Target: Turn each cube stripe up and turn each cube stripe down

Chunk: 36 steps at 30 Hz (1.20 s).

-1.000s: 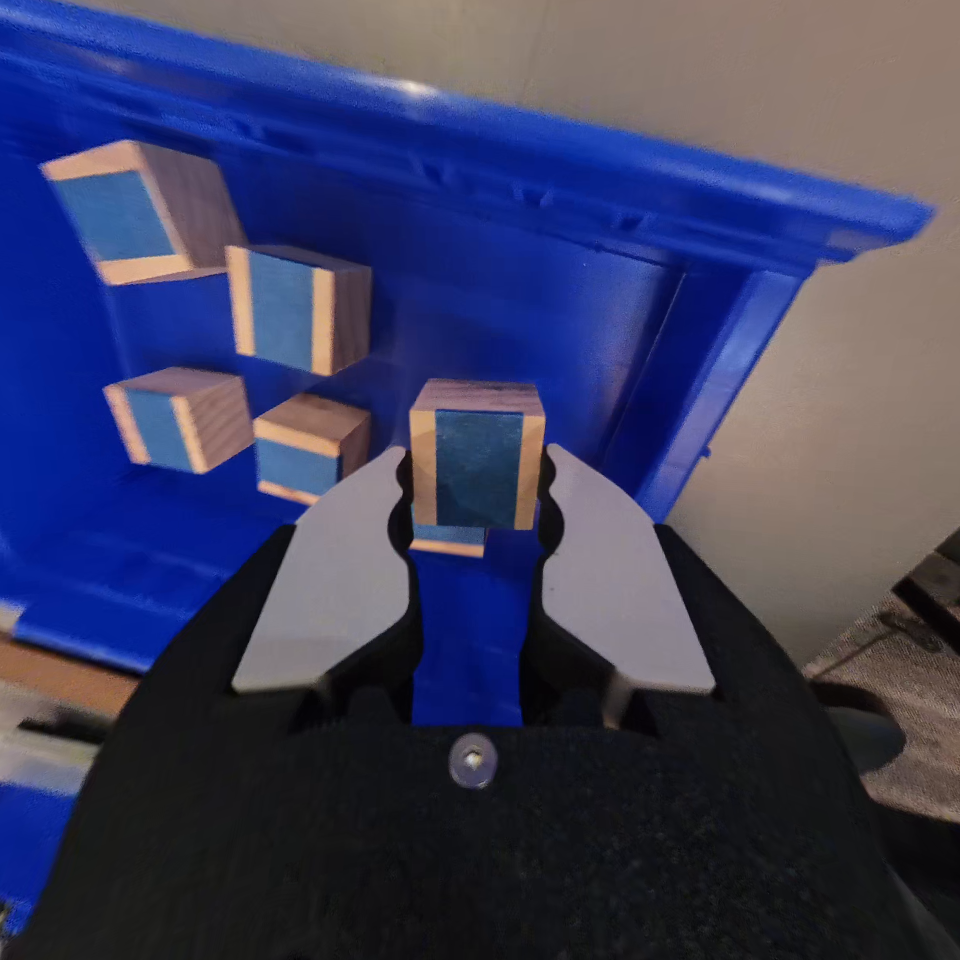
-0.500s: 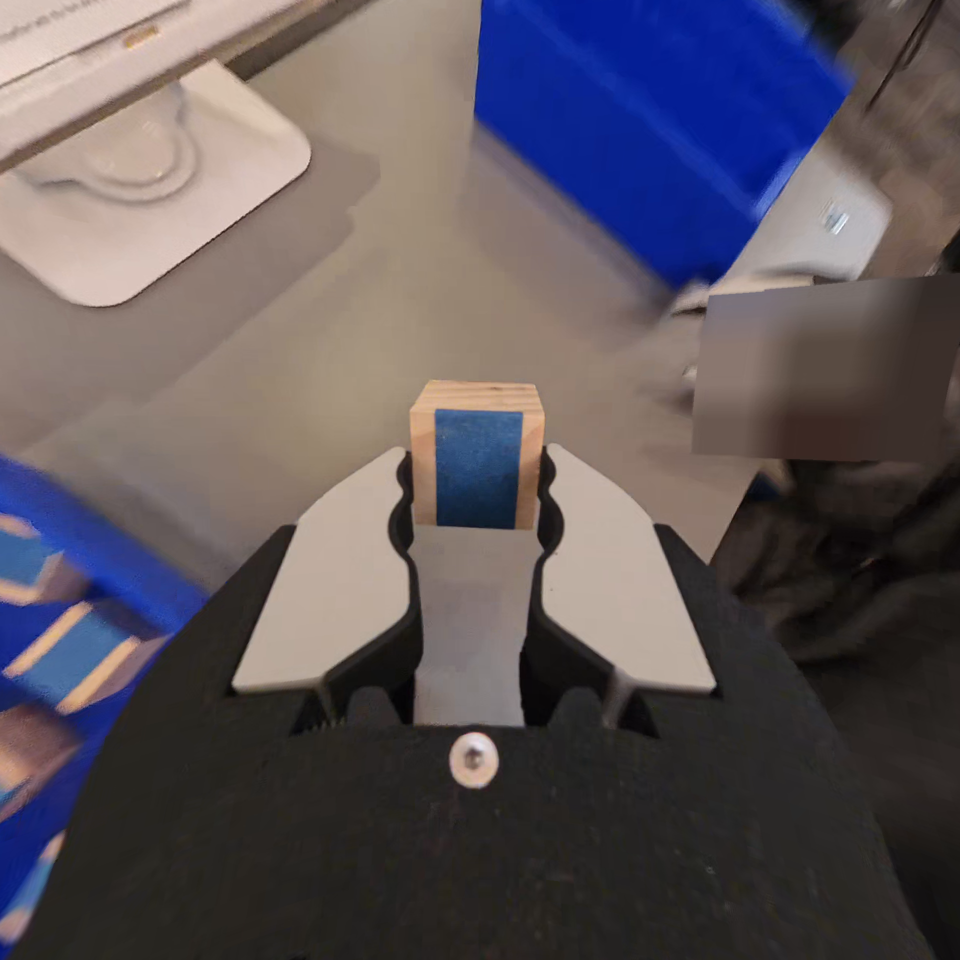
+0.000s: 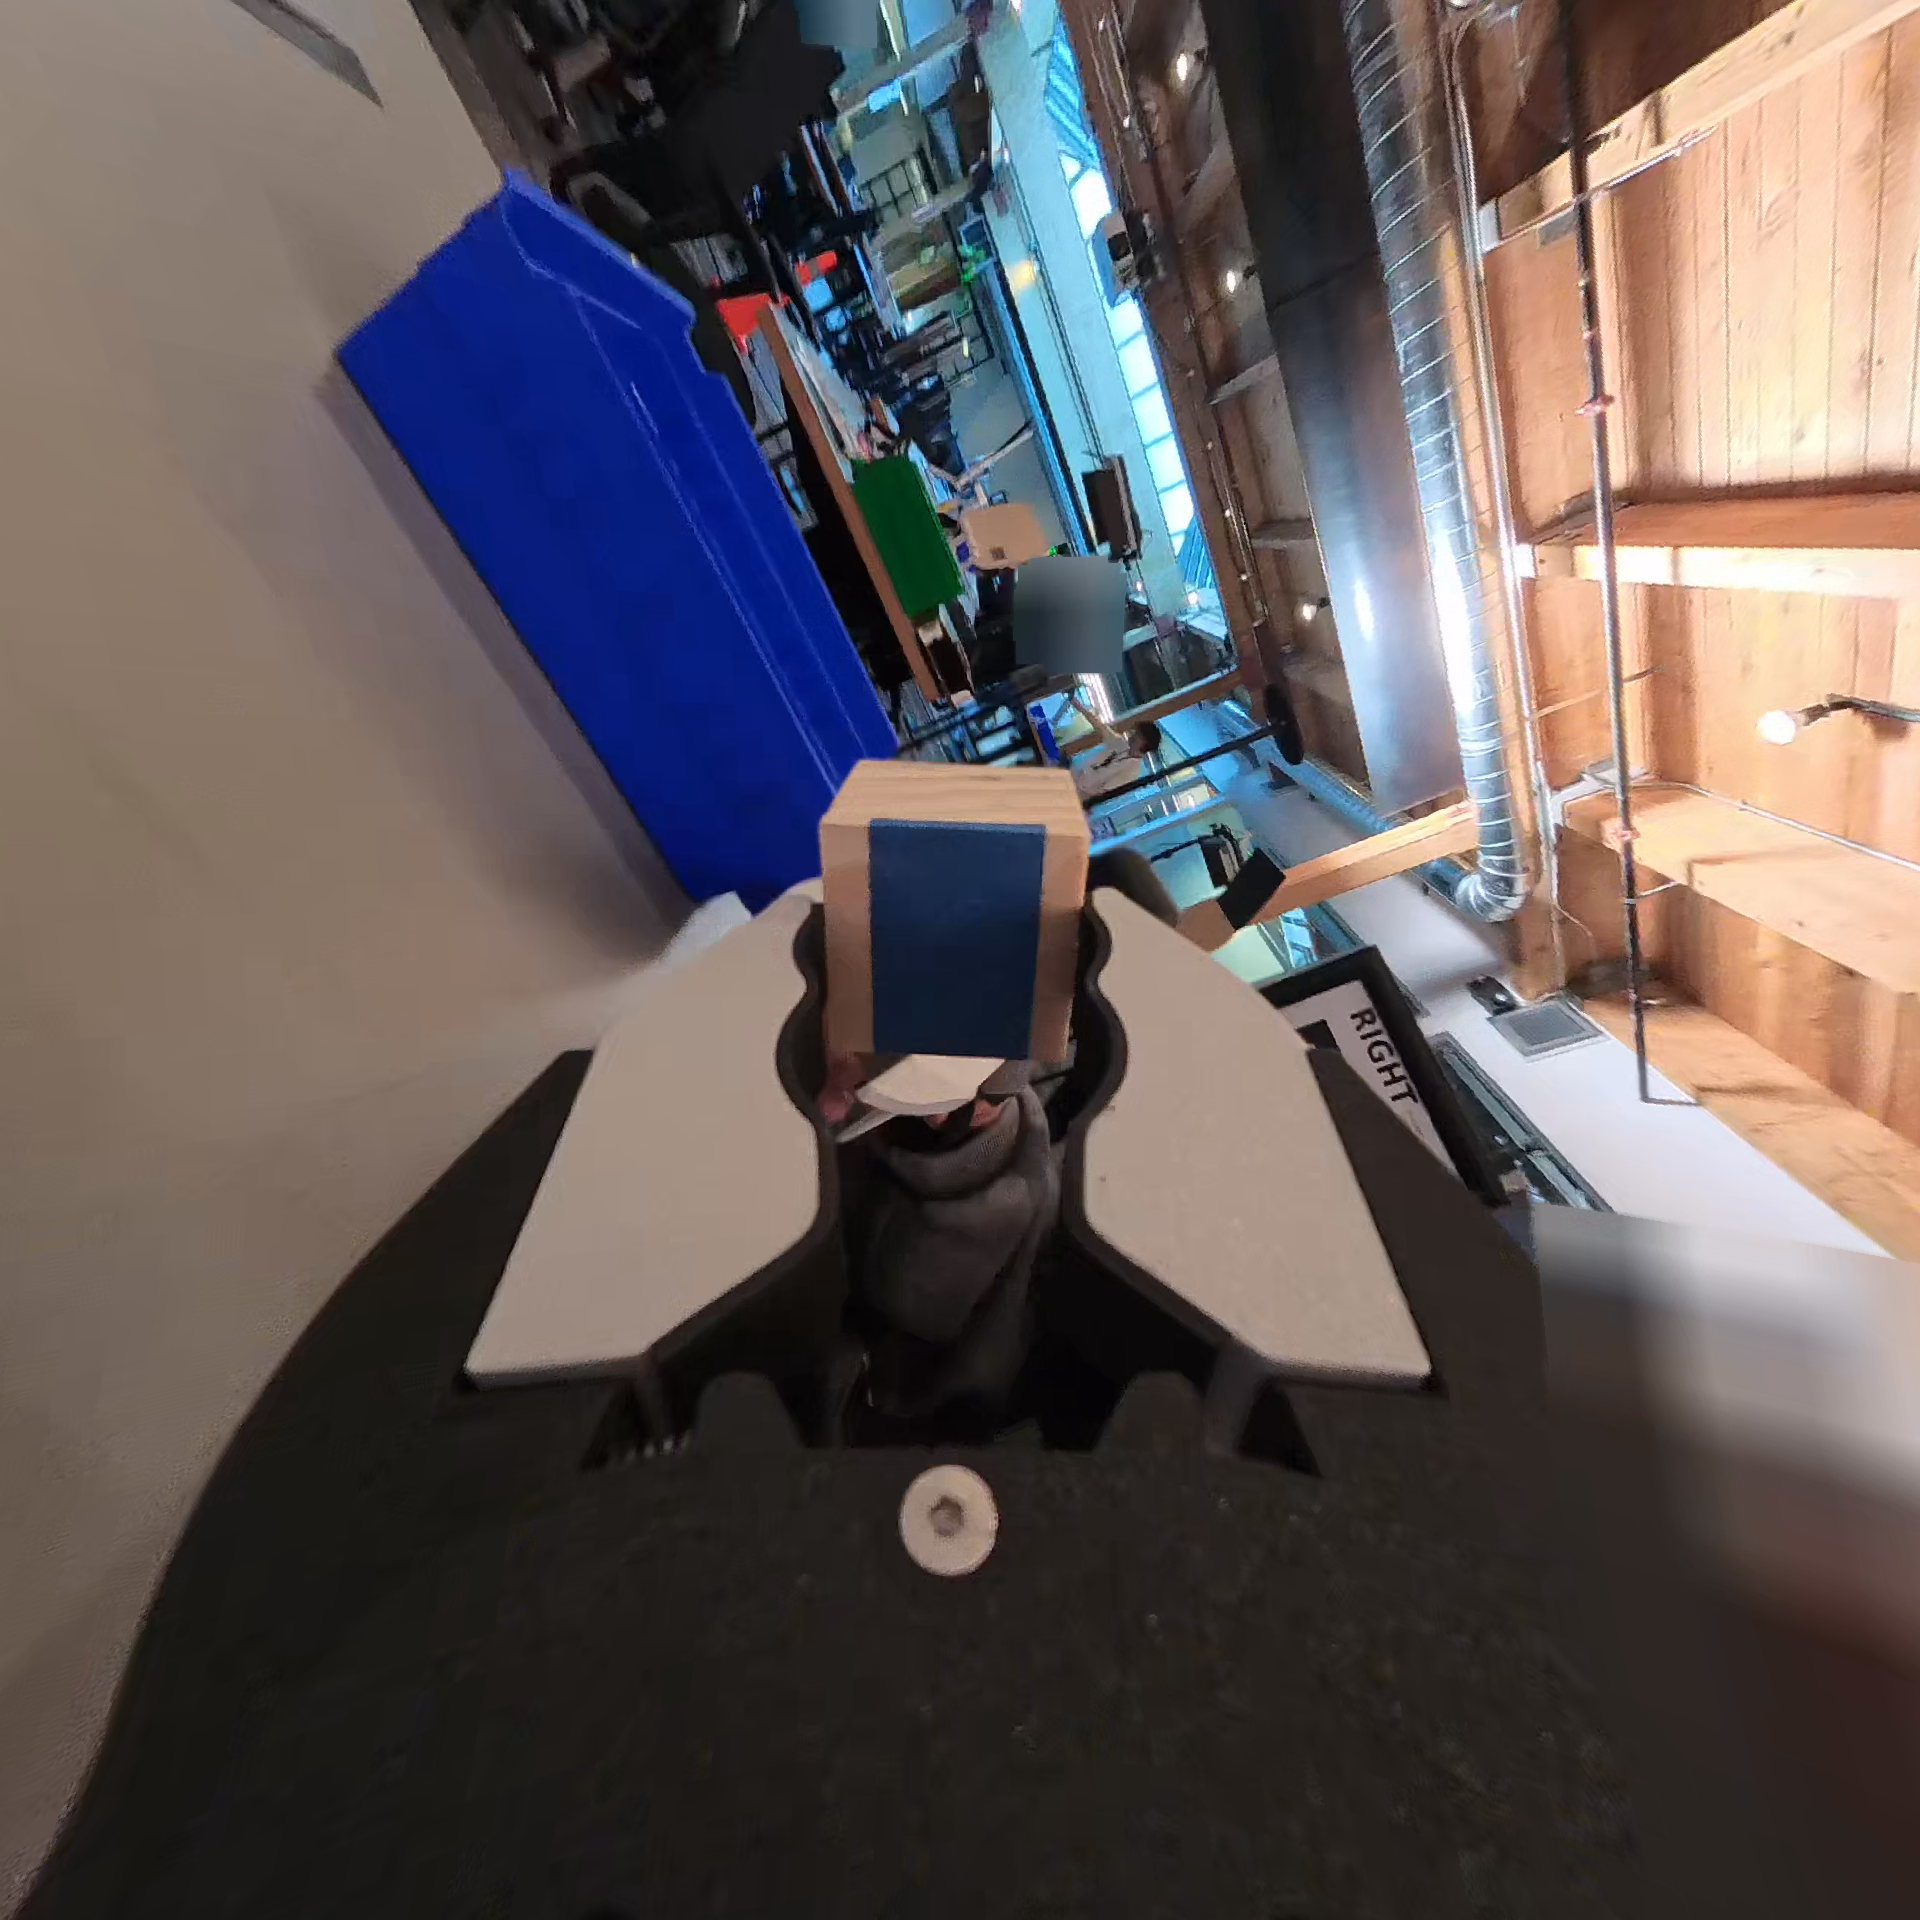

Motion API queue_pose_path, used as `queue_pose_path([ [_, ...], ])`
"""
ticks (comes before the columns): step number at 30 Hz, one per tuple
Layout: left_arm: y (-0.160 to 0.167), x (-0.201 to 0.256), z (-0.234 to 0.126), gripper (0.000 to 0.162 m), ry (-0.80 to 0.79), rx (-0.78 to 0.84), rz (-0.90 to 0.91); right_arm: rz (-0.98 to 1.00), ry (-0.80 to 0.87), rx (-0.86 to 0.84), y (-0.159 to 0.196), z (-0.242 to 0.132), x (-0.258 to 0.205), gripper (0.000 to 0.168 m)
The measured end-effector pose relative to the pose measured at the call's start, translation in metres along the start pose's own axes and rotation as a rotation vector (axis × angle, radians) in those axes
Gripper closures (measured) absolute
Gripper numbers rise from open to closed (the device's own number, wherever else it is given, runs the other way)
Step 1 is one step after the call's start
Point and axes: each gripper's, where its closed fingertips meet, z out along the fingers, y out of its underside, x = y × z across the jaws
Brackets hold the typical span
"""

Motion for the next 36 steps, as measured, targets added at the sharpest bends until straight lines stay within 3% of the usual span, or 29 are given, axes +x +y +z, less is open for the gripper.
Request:
queue_pose_path([
  [3, 0.008, -0.005, 0.003, 0.118, 0.029, -0.024, -0.05, -0.241, -0.124, -0.025, -0.019, 0.023, -0.016, 0.107],
  [6, 0.011, -0.012, 0.002, 0.118, 0.044, -0.023, -0.103, -0.471, -0.141, 0.035, -0.043, 0.046, -0.011, 0.111],
  [8, 0.012, -0.015, 0.002, 0.118, 0.06, -0.025, -0.139, -0.473, -0.185, 0.089, -0.057, 0.059, -0.01, 0.111],
  [13, 0.014, -0.021, 0.003, 0.118, 0.064, -0.04, -0.165, -0.516, -0.328, 0.073, -0.053, 0.087, -0.019, 0.106],
  [17, 0.018, -0.025, 0.004, 0.118, 0.081, -0.061, -0.199, -0.52, -0.367, 0.101, -0.053, 0.094, -0.028, 0.123],
  [22, 0.025, -0.022, 0.009, 0.118, 0.108, -0.097, -0.203, -0.495, -0.386, 0.148, -0.052, 0.085, -0.03, 0.123],
  [25, 0.027, -0.019, 0.011, 0.115, 0.095, -0.117, -0.136, -0.513, -0.379, 0.129, -0.052, 0.08, -0.027, 0.123],
  [28, 0.017, -0.011, 0.002, 0.1, 0.078, -0.047, -0.03, -0.467, -0.363, 0.129, -0.06, 0.071, -0.015, 0.123],
  [33, 0.021, 0.001, -0.011, 0.093, 0.035, 0.108, 0.289, -0.36, -0.294, 0.101, -0.077, 0.052, 0.013, 0.123],
  [36, 0.045, -0.023, -0.008, 0.09, -0.156, 0.114, 0.526, -0.235, -0.274, 0.071, -0.088, 0.042, 0.028, 0.123],
])
